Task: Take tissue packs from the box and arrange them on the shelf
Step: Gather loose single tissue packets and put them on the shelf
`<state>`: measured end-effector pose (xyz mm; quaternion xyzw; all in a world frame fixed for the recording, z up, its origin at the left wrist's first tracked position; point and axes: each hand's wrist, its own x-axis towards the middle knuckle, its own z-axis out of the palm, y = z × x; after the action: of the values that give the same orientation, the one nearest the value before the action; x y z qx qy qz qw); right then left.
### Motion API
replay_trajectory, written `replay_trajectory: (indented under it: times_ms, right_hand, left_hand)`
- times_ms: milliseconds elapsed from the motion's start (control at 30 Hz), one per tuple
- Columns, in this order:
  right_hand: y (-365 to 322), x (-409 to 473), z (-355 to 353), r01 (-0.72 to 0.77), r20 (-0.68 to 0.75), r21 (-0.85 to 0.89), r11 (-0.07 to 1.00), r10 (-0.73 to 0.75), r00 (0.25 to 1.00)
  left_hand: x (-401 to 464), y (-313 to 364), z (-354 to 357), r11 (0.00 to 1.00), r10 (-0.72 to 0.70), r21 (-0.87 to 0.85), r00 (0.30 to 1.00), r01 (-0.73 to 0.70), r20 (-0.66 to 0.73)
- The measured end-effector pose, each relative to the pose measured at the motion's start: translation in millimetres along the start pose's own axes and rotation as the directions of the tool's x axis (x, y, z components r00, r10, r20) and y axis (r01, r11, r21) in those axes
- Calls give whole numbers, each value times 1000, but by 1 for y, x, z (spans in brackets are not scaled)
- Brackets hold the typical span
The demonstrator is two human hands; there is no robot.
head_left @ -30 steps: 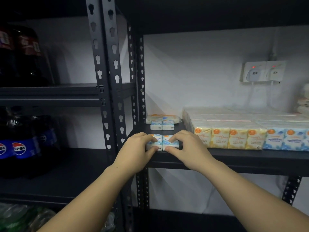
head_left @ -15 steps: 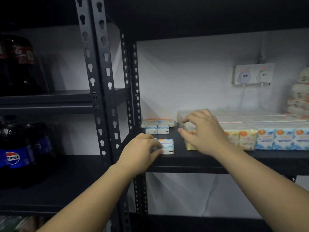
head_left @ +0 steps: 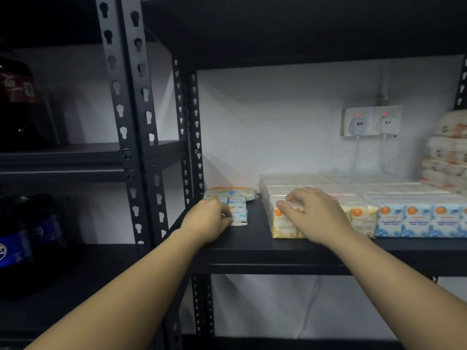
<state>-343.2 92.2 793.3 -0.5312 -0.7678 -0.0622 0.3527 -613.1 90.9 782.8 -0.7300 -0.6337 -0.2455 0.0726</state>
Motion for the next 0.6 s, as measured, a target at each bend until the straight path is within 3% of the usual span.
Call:
replay_trajectory:
  times_ms: [233,600]
  right_hand:
    - [4,-1,6,17,-14,-34,999,-17,1000]
    - [7,-1,9,16,-9,-43,999,-17,1000]
  left_hand:
    - [14,-1,4,1000,-25,0,999,25,31]
    - [-6,-8,8,998,-65,-2,997,65,-47]
